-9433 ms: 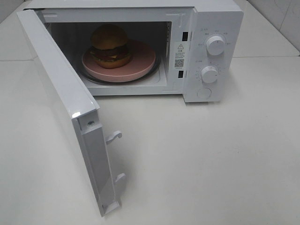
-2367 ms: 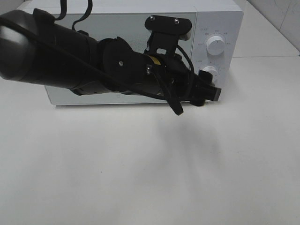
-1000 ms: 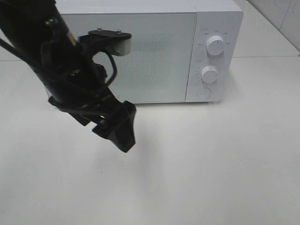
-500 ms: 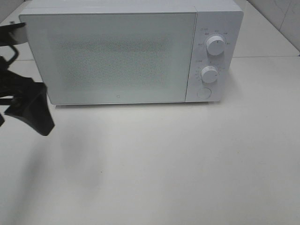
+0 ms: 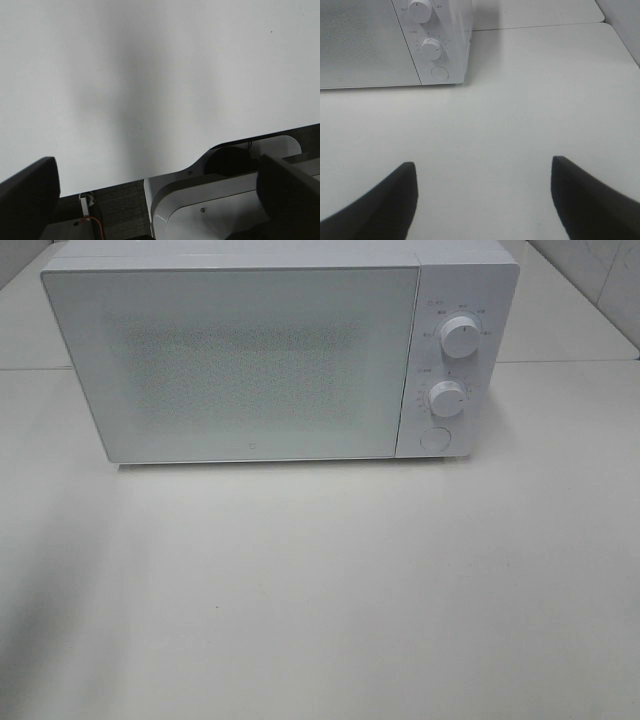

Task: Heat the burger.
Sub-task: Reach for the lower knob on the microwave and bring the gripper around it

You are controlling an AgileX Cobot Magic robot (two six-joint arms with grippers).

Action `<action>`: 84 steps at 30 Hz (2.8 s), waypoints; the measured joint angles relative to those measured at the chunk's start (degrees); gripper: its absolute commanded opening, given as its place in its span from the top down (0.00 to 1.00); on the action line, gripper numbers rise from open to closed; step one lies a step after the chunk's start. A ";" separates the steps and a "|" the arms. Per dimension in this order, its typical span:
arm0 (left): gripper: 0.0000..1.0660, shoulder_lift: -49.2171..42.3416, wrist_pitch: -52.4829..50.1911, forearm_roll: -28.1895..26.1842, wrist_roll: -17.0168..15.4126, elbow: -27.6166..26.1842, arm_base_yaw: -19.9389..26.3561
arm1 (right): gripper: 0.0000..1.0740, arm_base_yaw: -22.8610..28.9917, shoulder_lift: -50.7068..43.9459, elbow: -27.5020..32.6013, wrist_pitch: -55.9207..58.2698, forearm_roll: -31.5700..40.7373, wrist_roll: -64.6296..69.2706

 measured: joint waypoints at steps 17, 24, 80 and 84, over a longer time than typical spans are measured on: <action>0.06 -22.35 -2.64 2.06 -1.55 12.78 0.00 | 0.31 0.00 0.00 0.00 0.00 0.00 0.00; 0.06 -32.09 -1.03 4.07 -1.60 14.15 0.00 | 0.31 0.00 0.00 0.00 0.00 0.00 0.00; 0.06 -62.68 -0.97 3.32 -1.60 14.44 11.17 | 0.32 0.00 0.00 0.00 0.00 -0.06 0.06; 0.06 -62.68 -0.97 3.32 -1.60 14.44 11.17 | 0.32 0.00 0.00 0.00 0.00 -0.06 0.11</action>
